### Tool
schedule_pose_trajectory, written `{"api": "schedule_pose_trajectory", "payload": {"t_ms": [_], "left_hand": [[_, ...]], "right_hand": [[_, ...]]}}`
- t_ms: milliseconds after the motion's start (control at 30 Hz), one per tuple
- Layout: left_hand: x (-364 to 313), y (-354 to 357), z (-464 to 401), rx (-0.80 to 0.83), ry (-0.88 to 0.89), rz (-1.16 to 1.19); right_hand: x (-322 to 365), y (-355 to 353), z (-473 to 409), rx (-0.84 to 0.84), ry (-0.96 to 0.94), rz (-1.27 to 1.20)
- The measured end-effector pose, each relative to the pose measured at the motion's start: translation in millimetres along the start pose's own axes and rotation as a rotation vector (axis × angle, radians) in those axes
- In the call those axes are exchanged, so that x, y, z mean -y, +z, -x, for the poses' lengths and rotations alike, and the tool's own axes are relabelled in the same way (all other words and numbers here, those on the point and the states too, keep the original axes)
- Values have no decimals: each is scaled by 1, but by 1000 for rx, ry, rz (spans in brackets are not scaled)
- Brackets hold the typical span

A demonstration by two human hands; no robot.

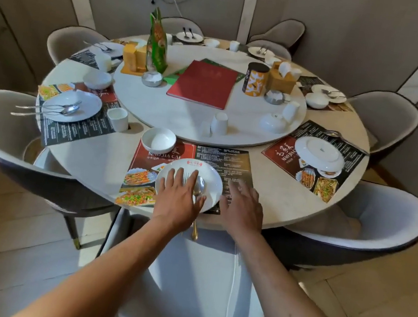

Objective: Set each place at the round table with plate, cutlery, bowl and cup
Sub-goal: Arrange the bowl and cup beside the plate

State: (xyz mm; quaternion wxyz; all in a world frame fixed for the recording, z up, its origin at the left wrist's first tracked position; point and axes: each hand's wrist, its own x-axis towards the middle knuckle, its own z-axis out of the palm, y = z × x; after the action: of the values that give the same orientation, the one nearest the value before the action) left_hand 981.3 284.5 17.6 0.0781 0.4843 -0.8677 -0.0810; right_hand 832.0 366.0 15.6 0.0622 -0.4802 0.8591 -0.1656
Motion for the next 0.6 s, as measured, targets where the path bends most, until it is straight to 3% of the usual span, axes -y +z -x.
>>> {"api": "schedule_pose_trajectory", "payload": {"t_ms": [233,600], "left_hand": [[-47,19,-24,-28,-85,-18],[-156,45,-74,-83,-403,-3]], "right_hand": [[-38,-4,-45,24,-78,-2],[-131,-38,-138,200,-338,5]]}}
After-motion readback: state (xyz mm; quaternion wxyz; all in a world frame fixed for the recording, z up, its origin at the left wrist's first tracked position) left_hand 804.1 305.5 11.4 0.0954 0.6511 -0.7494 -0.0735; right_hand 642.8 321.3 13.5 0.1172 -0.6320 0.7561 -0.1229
